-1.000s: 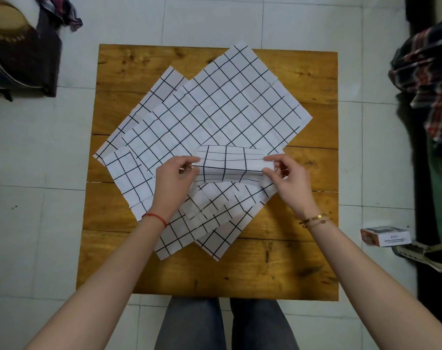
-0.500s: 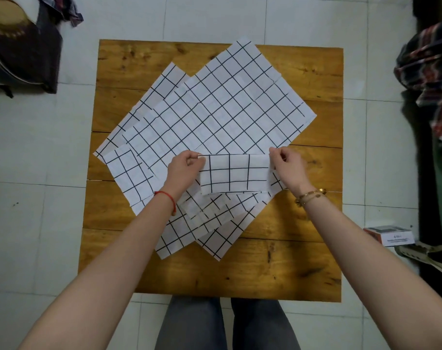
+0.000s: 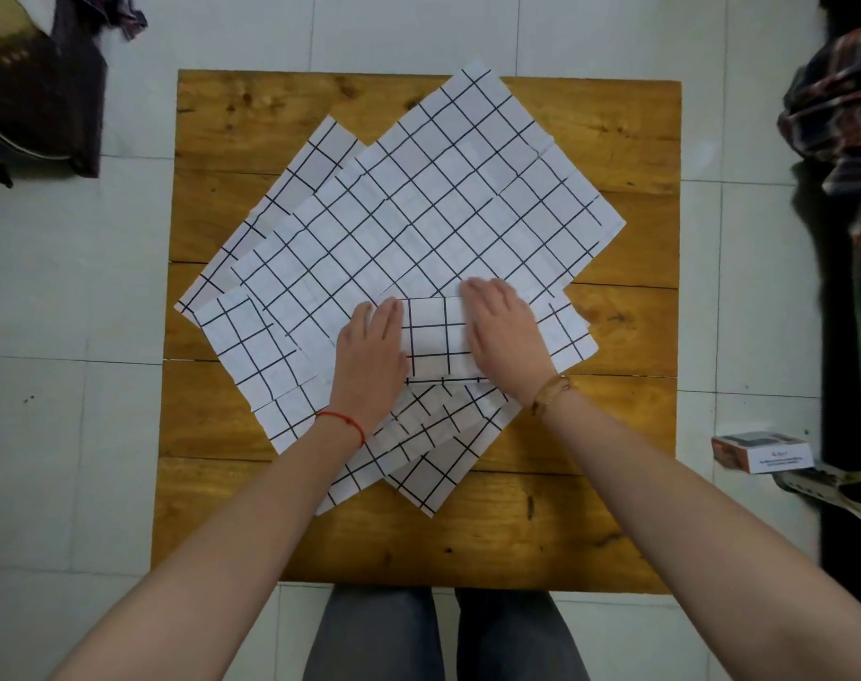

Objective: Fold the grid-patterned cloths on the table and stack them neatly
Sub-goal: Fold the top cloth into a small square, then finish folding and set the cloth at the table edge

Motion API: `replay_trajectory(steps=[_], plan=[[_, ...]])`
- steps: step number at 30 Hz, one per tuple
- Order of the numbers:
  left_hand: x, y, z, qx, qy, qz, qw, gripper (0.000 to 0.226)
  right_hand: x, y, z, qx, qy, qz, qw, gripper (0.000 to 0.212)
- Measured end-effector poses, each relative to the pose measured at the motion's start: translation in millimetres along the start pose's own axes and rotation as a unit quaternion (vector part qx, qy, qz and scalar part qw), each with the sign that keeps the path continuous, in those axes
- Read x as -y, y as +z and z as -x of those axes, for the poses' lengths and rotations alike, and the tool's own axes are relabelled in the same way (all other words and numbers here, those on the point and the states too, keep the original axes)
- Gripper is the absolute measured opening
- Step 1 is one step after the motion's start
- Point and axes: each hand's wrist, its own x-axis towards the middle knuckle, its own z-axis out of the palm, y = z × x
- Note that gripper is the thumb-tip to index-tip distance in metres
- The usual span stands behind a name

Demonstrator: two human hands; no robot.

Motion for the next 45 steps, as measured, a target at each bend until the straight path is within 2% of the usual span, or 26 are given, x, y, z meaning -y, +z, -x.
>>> replay_trajectory(steps=[4,9,15,21,28,31,34,38,45], plan=[[-2,7,0,0.043,-0.017,-0.026,0.999,0.067,34,19,-11,0.081,-0.084,0.064,0.991,0.060],[1,8,0,0.070,-0.022,-0.027,0.997,0.071,47,30,-14,0.128,-0.056,0.094,0.986,0.058],[4,9,2,0.077,-0.031,-0.022,0.996,0.073,14,17,6,0.115,-0.022,0.126,0.985,0.055],[4,10,3,0.077,-0.032,-0.006,0.996,0.073,-39,-4,44,0.083,0.097,0.104,0.986,0.051],[3,12,8,0.060,-0.012,-0.066,0.996,0.074,-30,-6,43,0.032,0.112,0.057,0.992,0.052],[1,15,22,0.020,0.007,-0.088,0.996,0.070,-8,-3,47,0.028,0.081,0.049,0.995,0.051],[-3,22,47,0.001,0.023,-0.078,0.997,0.064,22,8,56,0.066,0.023,0.055,0.996,0.053],[-7,33,76,0.039,0.015,-0.058,0.997,0.063,56,30,67,0.121,-0.037,0.064,0.990,0.056],[-15,35,79,0.073,-0.024,-0.032,0.997,0.063,71,44,72,0.161,-0.044,0.109,0.980,0.056]])
